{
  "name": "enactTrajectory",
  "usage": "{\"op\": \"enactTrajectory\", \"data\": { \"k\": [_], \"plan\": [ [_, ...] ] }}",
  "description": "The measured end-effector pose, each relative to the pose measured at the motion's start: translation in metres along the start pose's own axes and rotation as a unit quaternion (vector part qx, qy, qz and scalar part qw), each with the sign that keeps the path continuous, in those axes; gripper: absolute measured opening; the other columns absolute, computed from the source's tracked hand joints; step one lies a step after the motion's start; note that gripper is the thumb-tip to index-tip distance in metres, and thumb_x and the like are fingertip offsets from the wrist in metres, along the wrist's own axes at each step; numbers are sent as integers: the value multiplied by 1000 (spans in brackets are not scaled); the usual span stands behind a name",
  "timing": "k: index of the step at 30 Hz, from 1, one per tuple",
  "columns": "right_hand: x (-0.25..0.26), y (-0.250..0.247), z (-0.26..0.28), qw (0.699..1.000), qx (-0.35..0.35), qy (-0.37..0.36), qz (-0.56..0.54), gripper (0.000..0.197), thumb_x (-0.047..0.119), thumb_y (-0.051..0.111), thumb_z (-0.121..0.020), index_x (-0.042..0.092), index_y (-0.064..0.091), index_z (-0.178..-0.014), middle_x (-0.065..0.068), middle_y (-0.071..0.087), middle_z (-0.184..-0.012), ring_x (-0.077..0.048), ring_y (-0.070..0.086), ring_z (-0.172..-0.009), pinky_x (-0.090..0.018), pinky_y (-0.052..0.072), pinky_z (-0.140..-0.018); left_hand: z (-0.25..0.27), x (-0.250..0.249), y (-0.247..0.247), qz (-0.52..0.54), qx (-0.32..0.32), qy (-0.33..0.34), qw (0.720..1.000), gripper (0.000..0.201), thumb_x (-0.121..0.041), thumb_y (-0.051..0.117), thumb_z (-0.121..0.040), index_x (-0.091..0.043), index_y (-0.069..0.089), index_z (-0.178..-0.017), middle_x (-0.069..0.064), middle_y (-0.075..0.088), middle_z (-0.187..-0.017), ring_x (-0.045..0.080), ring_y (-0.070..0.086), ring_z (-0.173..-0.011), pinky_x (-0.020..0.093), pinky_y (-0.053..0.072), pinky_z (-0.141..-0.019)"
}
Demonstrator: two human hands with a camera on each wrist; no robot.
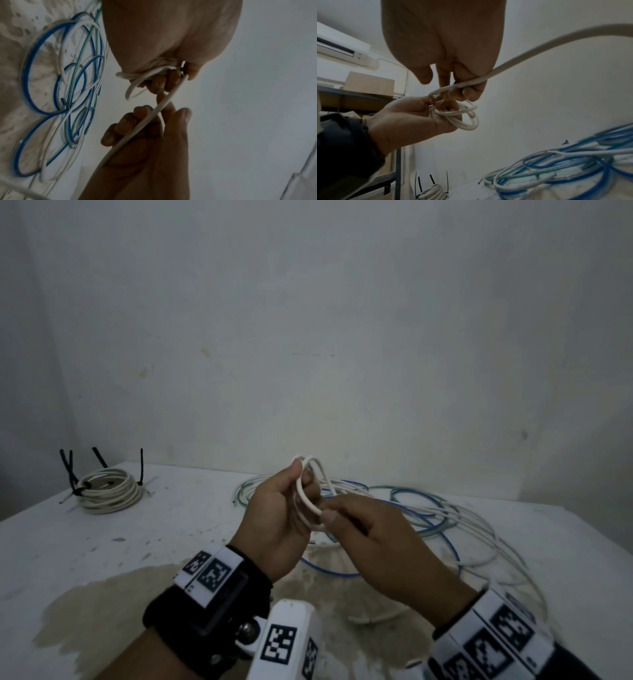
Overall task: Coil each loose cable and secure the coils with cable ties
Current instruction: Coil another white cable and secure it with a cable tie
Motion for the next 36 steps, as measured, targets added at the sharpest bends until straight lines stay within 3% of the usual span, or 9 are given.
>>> {"op": "enactTrajectory", "data": {
  "k": [3,6,11,15,20,23,25,30,36],
  "plan": [
    [-20,-10,1,991,-58,117,22,27,36,49,-95,19,53,-74,4,47,-62,-6,44,-56,-17,31,-53,5,-1,8,-15,44,-10,999,36,-34,41,-97,-14,41,-67,-1,33,-57,13,28,-52,25,29,-57],
    [-33,-3,1,976,33,210,44,42,42,52,-92,15,47,-60,1,47,-56,-11,45,-51,-23,34,-51,10,0,17,-9,91,-20,996,34,-34,41,-95,-14,40,-66,1,34,-58,14,30,-51,28,29,-60],
    [-43,-11,-2,961,53,268,-32,37,36,53,-94,5,70,-84,-2,69,-76,-15,62,-61,-15,43,-48,16,1,21,1,144,-30,989,32,-32,48,-93,-12,45,-68,-2,29,-50,14,30,-48,27,27,-59],
    [-48,-6,-7,966,37,251,-52,21,37,53,-89,22,63,-101,-6,70,-92,-27,66,-87,-34,52,-76,19,9,25,-17,183,-60,981,31,-39,50,-88,-12,47,-71,-6,28,-43,9,24,-41,23,22,-52],
    [-56,7,-7,950,50,237,-199,54,46,56,-88,34,43,-139,10,52,-138,-13,50,-125,-42,43,-103,22,7,26,-21,229,-96,968,35,-44,54,-88,-14,54,-69,-9,29,-41,9,13,-40,28,10,-58],
    [-46,4,-8,934,35,202,-293,28,28,48,-98,19,61,-121,-12,66,-115,-25,63,-107,-47,52,-91,27,4,29,-34,235,-105,966,36,-44,57,-88,-11,56,-74,-8,27,-42,8,16,-36,24,17,-51],
    [-43,0,-7,931,2,193,-310,25,21,45,-99,12,68,-100,-22,68,-93,-34,63,-87,-56,48,-86,22,0,24,-70,147,-77,984,39,-43,48,-93,-9,55,-76,-5,28,-43,7,21,-33,20,26,-42],
    [-35,-6,-7,976,4,169,-139,30,24,42,-100,17,64,-81,-6,69,-65,-32,64,-68,-48,52,-75,14,-10,10,-220,3,29,975,41,-43,49,-92,-6,53,-75,-1,32,-50,12,34,-40,24,42,-43],
    [-38,-10,-4,971,-44,205,-116,29,18,37,-101,10,57,-82,-3,63,-57,-17,60,-54,-40,51,-67,20,6,18,-34,53,-79,995,40,-40,40,-96,-7,50,-76,-2,32,-51,10,29,-38,21,33,-39]
  ]
}}
Point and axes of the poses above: each hand's wrist, its own z-axis away from the middle knuckle, its own y-axis out of the palm, x = y × z, the point moved 6 cm from there along -z, towards the middle knuckle
